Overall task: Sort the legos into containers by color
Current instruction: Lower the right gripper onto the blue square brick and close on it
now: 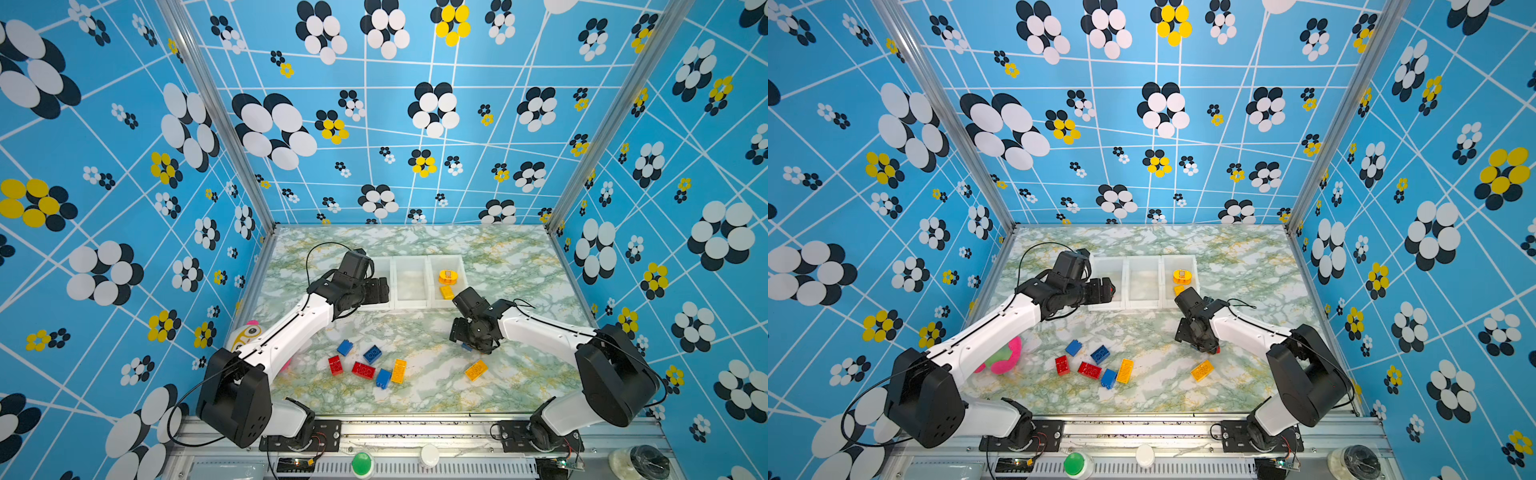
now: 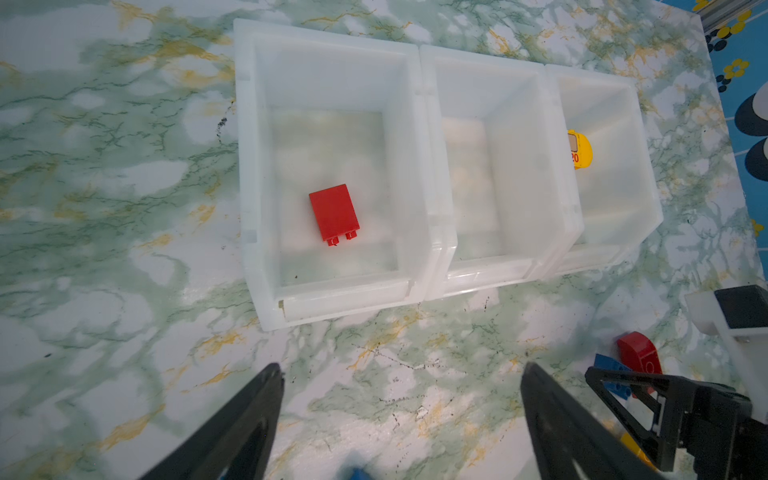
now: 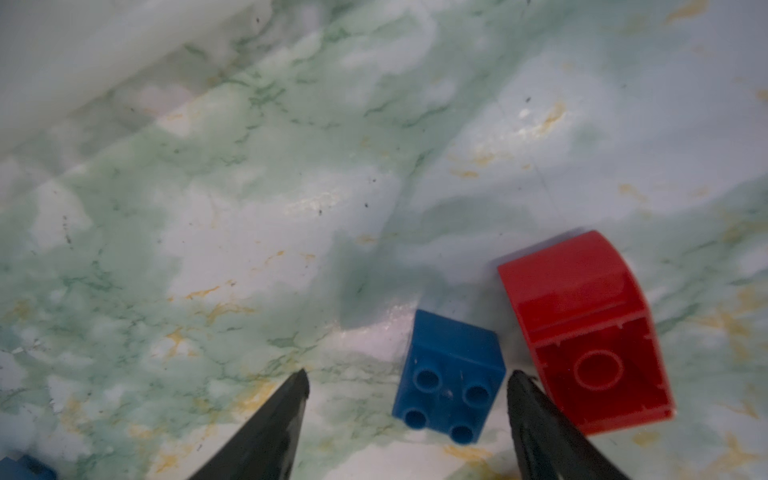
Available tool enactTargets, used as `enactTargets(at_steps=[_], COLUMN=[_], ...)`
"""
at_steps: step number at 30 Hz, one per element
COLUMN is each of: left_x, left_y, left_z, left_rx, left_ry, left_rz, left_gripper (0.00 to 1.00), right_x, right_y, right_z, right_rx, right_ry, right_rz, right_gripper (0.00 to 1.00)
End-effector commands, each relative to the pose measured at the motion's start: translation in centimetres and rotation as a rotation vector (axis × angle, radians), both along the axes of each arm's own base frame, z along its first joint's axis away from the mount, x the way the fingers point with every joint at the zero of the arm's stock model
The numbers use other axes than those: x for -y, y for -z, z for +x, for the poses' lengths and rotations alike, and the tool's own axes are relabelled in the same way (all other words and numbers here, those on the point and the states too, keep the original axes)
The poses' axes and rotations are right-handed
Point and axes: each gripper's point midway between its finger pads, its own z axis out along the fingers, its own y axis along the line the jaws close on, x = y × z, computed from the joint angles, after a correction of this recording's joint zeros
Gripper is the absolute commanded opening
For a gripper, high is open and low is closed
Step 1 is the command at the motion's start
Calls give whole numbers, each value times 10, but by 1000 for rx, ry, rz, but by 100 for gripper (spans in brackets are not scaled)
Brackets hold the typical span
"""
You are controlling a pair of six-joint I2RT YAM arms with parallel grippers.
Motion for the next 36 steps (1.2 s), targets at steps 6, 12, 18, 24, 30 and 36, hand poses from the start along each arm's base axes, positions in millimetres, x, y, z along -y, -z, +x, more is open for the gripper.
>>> enactTargets(at_steps=[6, 12, 18, 24, 30, 36], left_x=[1, -2, -5, -8, -13, -20], left_y=[0, 1, 1, 1, 0, 5], left_z=[-6, -8, -12, -14, -20, -29], left_rx=[-4, -5, -4, -2, -2, -13], left_ry=[1, -2, -9, -16, -24, -39], left_rz=[-16, -17, -19, -24, -30, -37], left_gripper=[91, 92, 92, 92, 92, 93], right_x=[1, 1, 0, -3, -9, -20], right_y=[11, 18, 19, 14, -3, -32], right_z=[0, -1, 0, 1, 7, 18], right_rx=[-21, -47, -46, -38, 0, 58], right_ry=[-3, -6, -9, -19, -43, -86], right_rz=[-29, -48, -49, -46, -44, -42], right_gripper=[67, 57, 43, 33, 30, 29])
